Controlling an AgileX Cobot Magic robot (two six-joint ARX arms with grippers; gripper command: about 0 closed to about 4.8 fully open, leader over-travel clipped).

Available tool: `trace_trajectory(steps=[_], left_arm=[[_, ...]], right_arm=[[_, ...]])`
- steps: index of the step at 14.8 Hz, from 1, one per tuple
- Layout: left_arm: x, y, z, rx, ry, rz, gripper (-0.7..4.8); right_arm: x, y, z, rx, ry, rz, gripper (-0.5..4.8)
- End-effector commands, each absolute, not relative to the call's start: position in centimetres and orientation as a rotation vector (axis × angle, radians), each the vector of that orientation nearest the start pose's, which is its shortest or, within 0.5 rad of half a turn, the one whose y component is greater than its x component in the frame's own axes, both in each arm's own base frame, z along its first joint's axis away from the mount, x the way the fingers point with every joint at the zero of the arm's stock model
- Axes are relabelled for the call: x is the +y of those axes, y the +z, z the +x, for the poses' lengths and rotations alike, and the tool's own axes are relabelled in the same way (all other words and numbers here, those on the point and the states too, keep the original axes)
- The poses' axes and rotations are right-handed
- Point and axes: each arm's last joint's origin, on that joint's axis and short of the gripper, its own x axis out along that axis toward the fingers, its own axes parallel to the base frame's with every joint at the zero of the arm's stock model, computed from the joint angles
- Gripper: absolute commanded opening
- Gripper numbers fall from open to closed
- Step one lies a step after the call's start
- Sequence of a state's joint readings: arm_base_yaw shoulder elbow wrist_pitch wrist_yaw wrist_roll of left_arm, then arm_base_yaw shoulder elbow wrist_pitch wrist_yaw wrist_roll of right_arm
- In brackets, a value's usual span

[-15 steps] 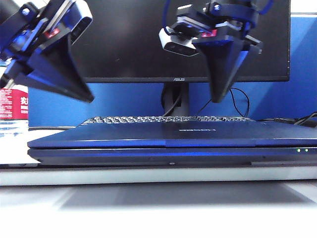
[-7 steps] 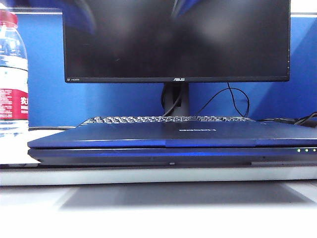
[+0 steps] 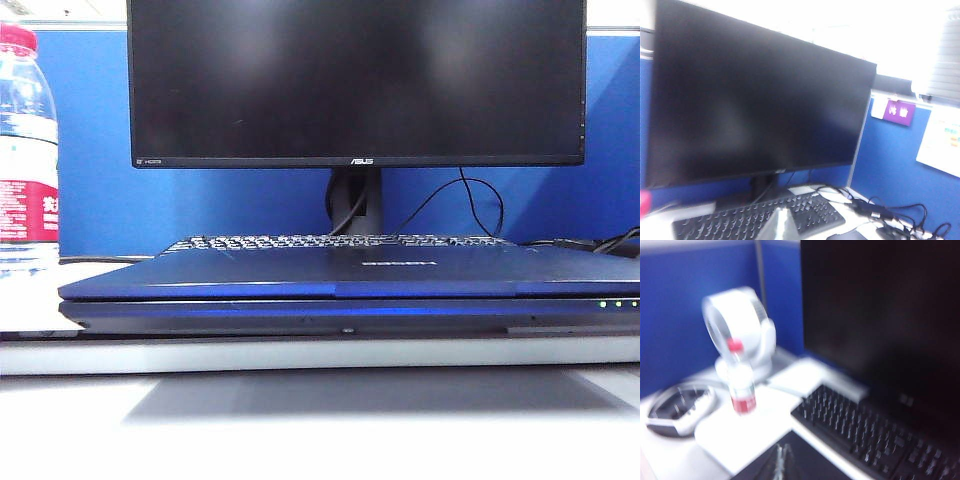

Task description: Close the lid of the black laptop.

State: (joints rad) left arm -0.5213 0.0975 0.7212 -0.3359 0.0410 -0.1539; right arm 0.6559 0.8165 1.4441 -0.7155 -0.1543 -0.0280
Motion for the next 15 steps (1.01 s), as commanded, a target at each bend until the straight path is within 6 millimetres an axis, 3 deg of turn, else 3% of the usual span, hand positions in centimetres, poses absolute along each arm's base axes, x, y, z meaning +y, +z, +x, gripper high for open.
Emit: trace_trajectory(steps=[1,4,7,9,12,15], left_arm=[[0.3,32.2,-0.3,-0.049,-0.501,-0.242,-0.04],[-0.2,31.3,0.4,-0.010,-0.513,-0.257,-0.04],[-1.2,29.9,2.0,-0.027,-0.547,-0.261,-0.05],[-2.3,27.6,3.7,0.025,-0.589,-0.289,-0.04],[-3.3,24.5,5.3,0.088,-0.593,-0.307,-0.04],[-3.5,23.6,5.8,0.112,-0.573,-0.301,-0.04]], right_arm=[[3.5,46.3,3.8,-0.022,0.805,-0.034,-0.06],[1.9,41.4,1.8,-0.069,0.788,-0.005,-0.06],[1.7,36.7,1.6,-0.126,0.785,0.016,-0.06],[2.2,33.4,2.2,-0.177,0.790,0.095,-0.06],[3.2,30.2,4.0,-0.160,0.696,0.111,-0.05],[4.4,26.7,5.8,-0.106,0.626,0.090,-0.05]])
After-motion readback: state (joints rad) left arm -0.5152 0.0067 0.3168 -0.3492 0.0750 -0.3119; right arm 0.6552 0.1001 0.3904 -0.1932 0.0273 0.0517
